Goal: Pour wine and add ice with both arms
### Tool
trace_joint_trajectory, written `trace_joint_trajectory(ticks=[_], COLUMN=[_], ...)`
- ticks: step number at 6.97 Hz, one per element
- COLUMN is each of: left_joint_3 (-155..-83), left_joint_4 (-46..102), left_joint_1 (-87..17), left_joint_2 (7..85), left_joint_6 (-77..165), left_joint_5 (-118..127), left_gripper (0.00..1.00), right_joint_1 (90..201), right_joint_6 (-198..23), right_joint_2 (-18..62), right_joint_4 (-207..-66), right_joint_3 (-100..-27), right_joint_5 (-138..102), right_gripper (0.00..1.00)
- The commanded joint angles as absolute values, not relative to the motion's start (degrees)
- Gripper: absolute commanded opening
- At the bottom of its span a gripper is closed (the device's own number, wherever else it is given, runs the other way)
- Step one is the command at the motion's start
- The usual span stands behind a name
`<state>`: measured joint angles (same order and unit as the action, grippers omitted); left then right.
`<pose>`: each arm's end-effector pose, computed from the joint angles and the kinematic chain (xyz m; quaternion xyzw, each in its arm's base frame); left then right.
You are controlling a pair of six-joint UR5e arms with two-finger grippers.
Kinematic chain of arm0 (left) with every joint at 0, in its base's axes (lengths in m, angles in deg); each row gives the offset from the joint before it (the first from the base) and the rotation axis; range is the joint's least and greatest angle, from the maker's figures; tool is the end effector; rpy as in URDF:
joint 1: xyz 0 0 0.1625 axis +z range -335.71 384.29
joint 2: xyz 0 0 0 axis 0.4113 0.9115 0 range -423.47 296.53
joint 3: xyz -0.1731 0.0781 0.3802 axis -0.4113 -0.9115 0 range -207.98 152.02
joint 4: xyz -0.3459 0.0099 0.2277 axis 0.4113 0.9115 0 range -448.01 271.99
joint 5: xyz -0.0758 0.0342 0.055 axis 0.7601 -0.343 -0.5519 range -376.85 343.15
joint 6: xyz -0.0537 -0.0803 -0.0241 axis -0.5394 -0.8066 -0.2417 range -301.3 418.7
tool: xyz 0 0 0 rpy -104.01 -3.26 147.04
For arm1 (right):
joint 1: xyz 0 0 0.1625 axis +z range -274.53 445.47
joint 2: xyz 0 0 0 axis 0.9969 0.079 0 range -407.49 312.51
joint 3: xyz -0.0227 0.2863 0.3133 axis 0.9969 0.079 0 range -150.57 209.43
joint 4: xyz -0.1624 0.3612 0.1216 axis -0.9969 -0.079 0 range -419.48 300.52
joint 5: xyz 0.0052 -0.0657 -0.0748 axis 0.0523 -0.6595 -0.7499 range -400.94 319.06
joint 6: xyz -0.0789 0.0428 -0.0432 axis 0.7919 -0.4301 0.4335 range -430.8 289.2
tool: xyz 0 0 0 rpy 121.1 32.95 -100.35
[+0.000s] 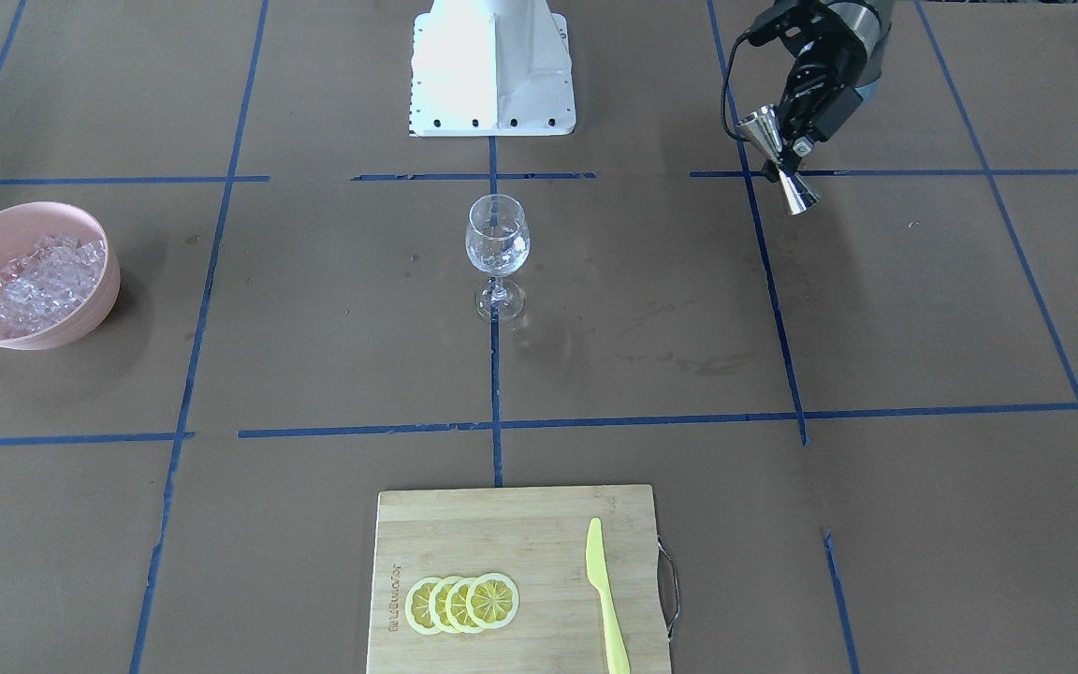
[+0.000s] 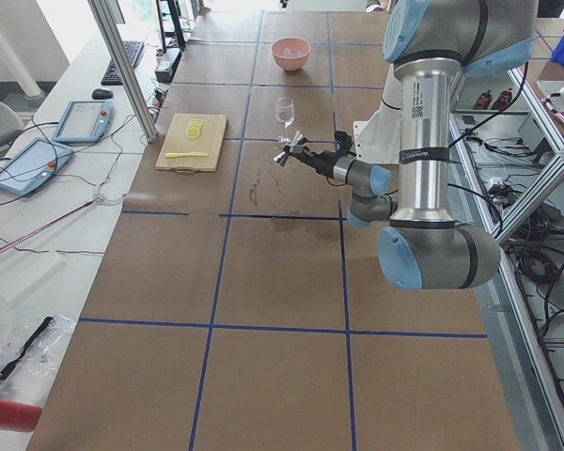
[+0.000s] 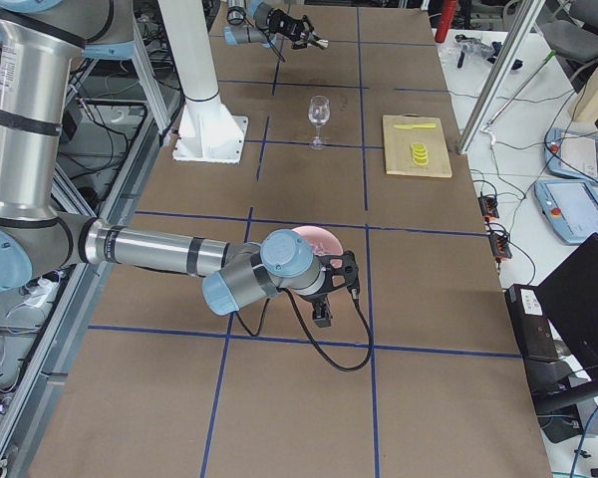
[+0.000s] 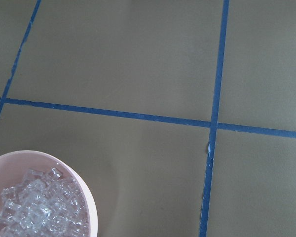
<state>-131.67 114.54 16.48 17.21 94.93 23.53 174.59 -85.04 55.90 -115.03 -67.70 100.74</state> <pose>0.3031 -0.2526 0.4339 0.7979 0.0999 0.2249 0.5503 0.0490 -0.4094 0.6261 0.1617 -0.4479 -0.0039 0.8793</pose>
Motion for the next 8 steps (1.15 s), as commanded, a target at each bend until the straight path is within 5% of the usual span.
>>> trace_joint_trajectory(ticks=[1,8], left_joint_3=[-131.0,-128.3], left_joint_4=[117.5,102.3], left_joint_1=[16.6,16.3], left_joint_2=[11.4,8.2], left_joint_6=[73.5,17.5], left_joint_5=[26.8,27.4], left_gripper=[0.00,0.00], right_joint_1=[174.6,174.6], right_joint_6=[-84.9,-85.0], right_joint_2=[55.9,55.6], right_joint_4=[-114.9,-114.9], right_joint_3=[-67.6,-67.7], right_joint_5=[100.8,100.8], right_gripper=[1.00,1.00])
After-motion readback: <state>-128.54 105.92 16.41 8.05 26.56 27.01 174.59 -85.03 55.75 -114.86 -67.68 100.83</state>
